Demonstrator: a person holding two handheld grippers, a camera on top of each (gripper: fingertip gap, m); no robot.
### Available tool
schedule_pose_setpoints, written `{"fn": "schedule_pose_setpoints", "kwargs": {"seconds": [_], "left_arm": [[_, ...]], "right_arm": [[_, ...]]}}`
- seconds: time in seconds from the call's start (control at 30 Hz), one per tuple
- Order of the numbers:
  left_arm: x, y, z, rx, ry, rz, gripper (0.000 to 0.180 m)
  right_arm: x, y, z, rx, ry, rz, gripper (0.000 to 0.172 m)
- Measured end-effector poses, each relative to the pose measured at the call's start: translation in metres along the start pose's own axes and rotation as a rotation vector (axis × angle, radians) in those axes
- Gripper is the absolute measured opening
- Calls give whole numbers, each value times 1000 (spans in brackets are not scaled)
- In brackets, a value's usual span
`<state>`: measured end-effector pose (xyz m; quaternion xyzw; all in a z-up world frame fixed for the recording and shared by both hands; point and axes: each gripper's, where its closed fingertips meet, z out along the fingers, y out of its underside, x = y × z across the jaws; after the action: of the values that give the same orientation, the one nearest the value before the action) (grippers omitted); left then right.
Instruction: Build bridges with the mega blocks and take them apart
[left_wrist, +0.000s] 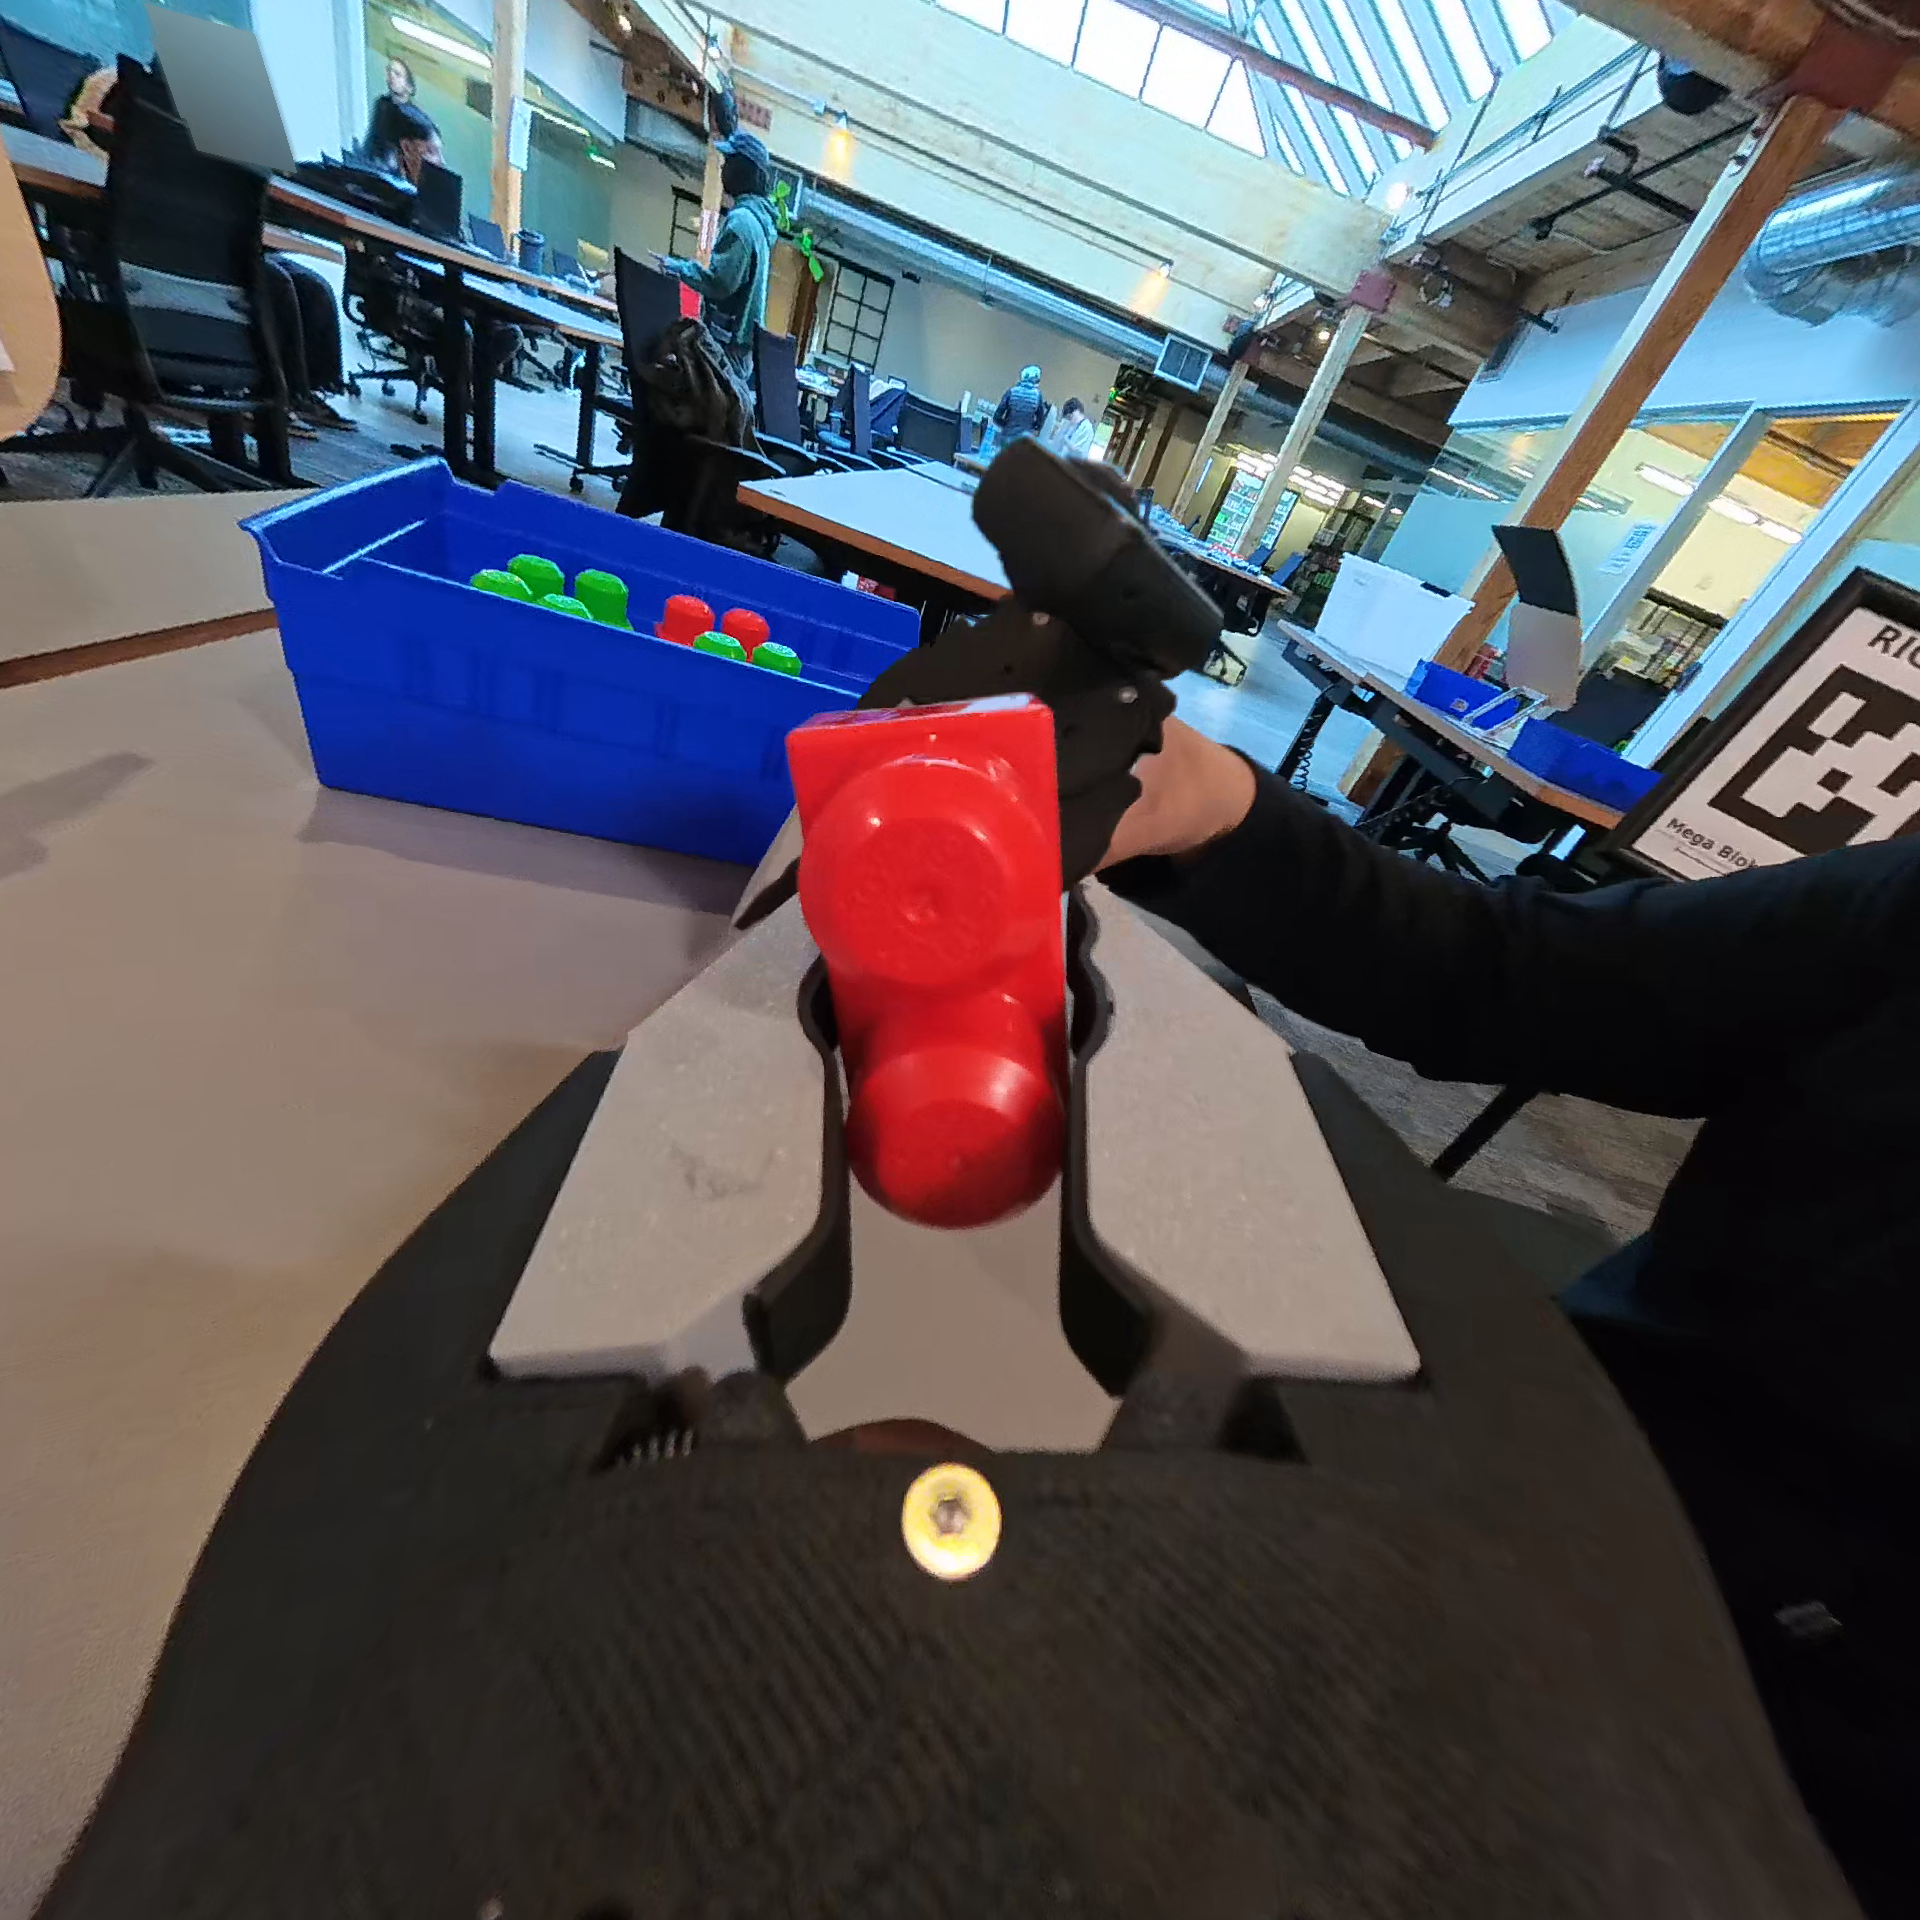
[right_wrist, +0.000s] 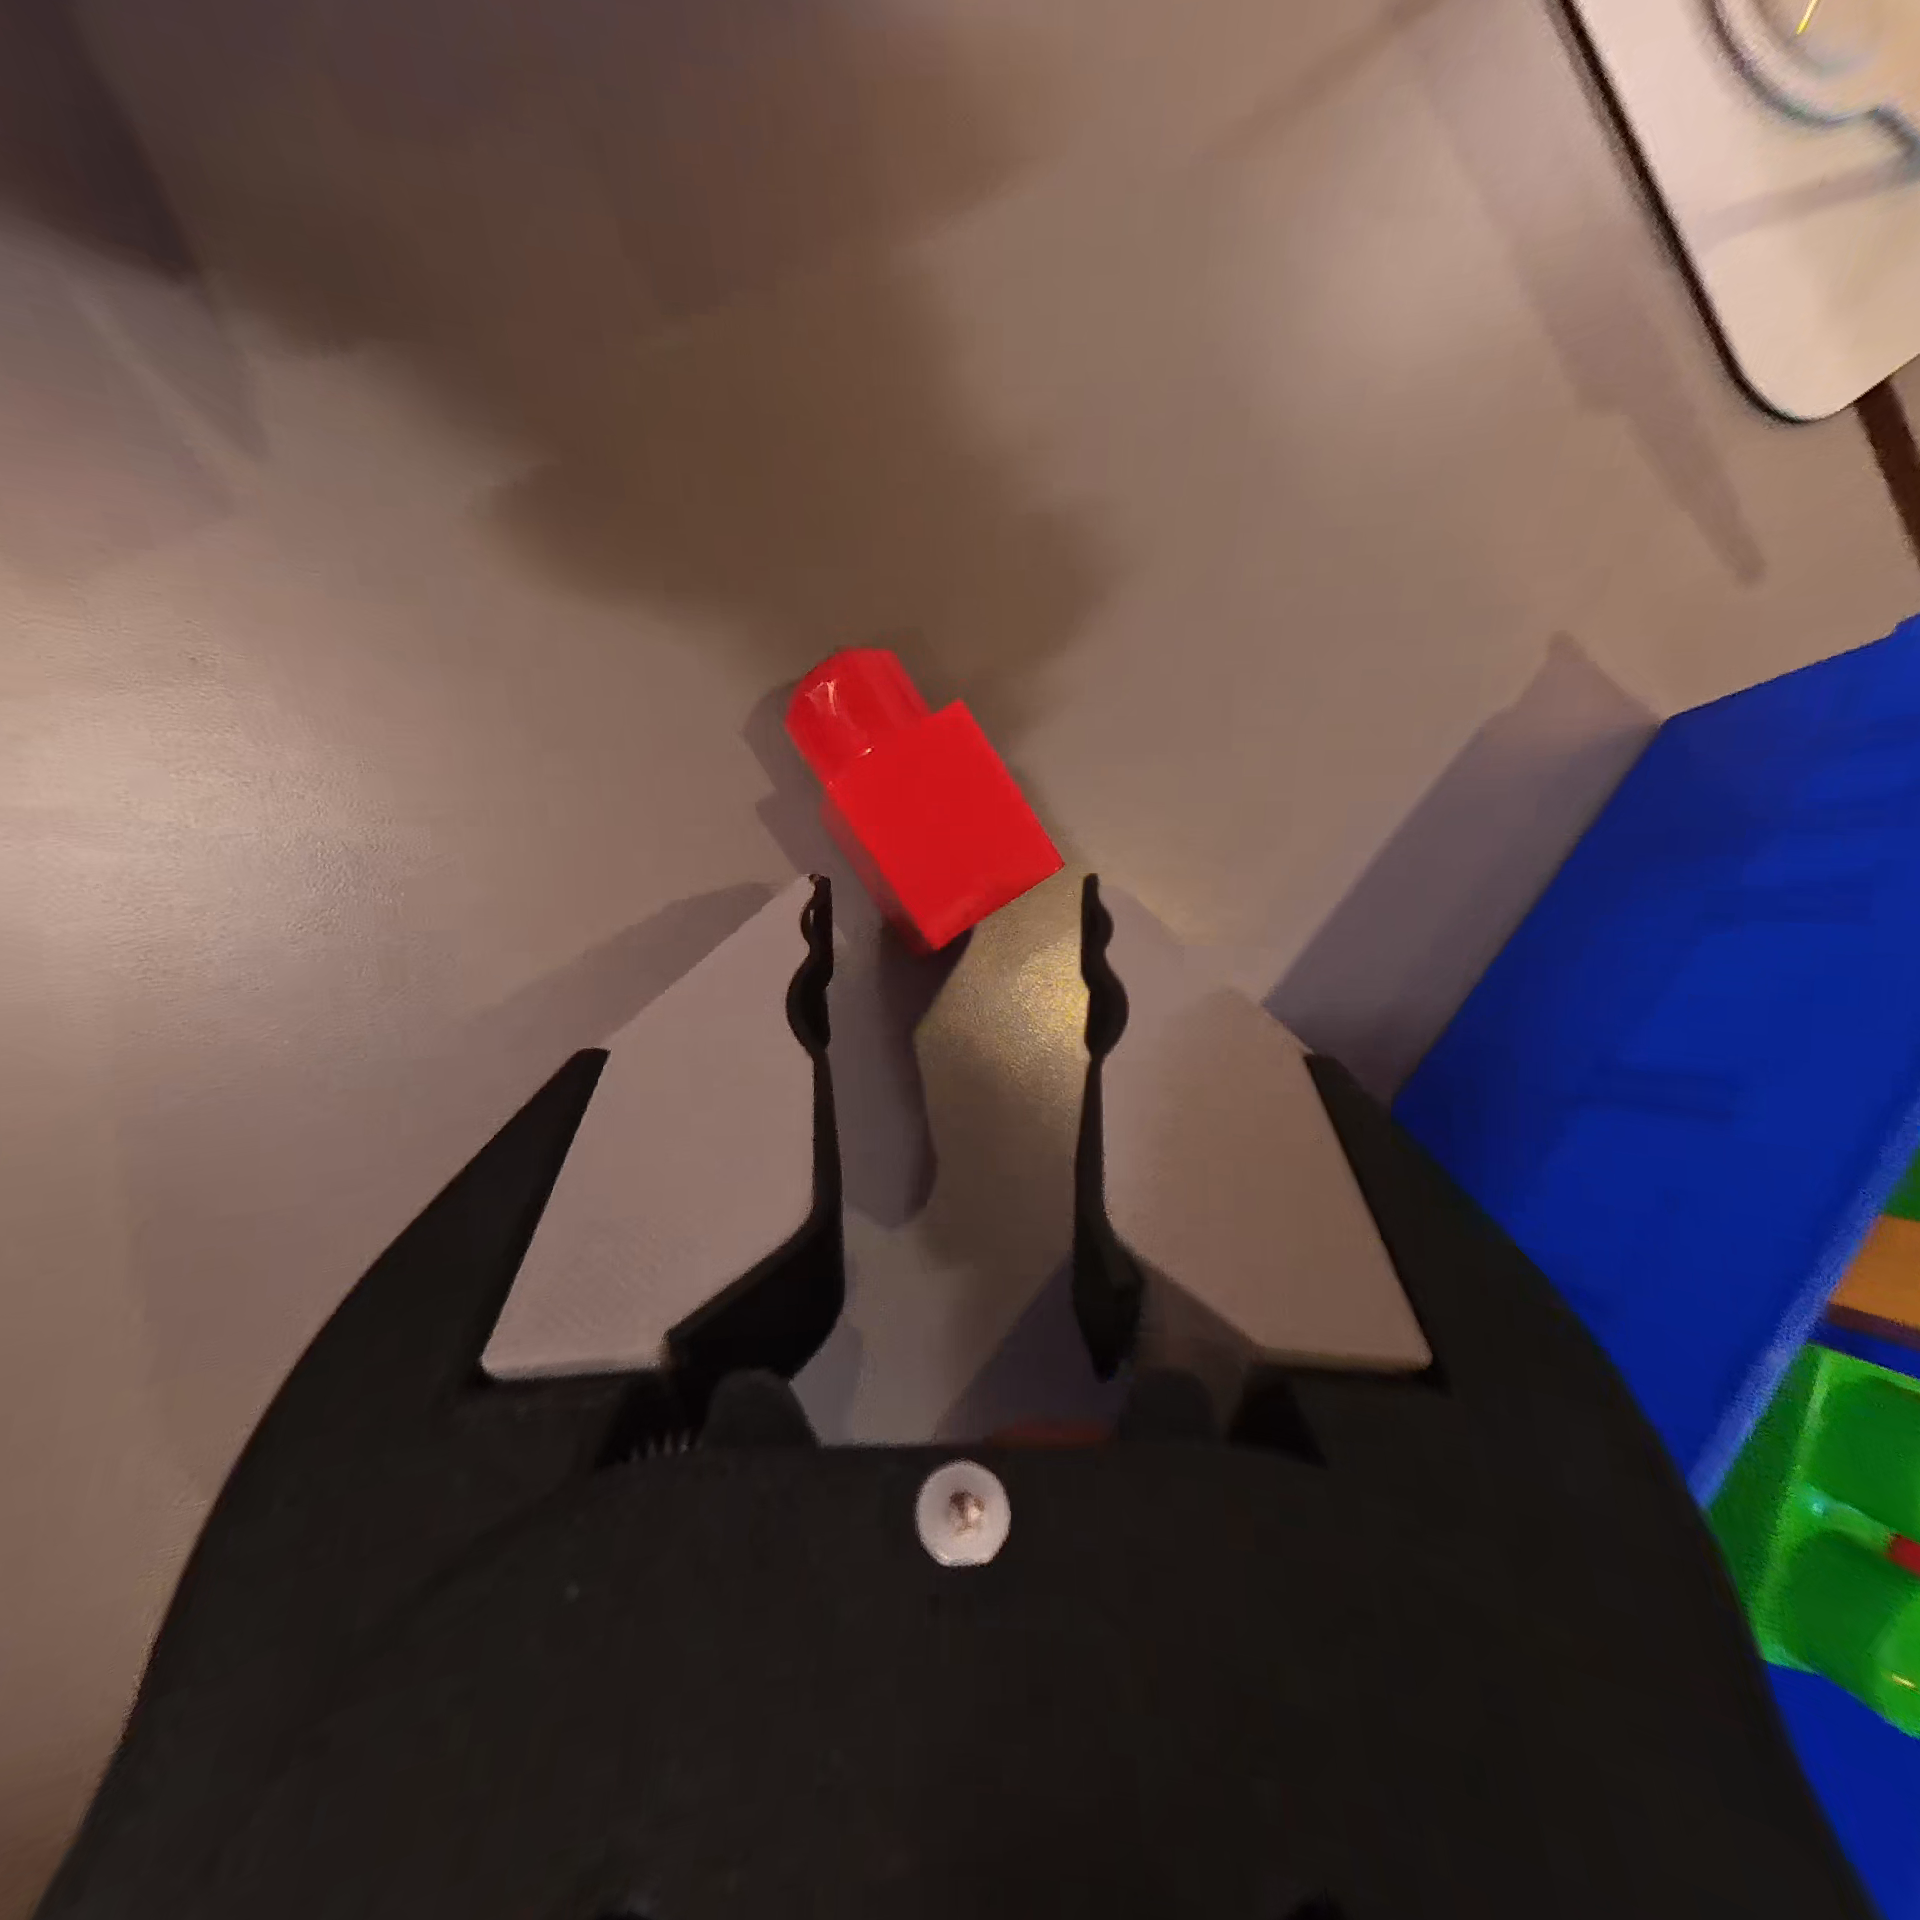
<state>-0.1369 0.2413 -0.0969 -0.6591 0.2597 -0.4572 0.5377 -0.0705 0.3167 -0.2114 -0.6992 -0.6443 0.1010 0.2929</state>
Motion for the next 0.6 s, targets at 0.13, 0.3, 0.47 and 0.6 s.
{"fn": "schedule_pose_setpoints", "kwargs": {"seconds": [0.13,0.3,0.47,0.6], "left_arm": [[1,2,2,-14,3,3,40],[2,6,4,-35,4,8,40],[2,3,2,-20,6,1,40],[4,0,0,-9,9,7,40]], "right_arm": [[1,1,2,-33,-32,-50,49],[1,-2,15,-87,-77,-127,41],[-22,2,20,-143,-200,-144,34],[-26,-11,8,-28,-211,-61,38]]}}
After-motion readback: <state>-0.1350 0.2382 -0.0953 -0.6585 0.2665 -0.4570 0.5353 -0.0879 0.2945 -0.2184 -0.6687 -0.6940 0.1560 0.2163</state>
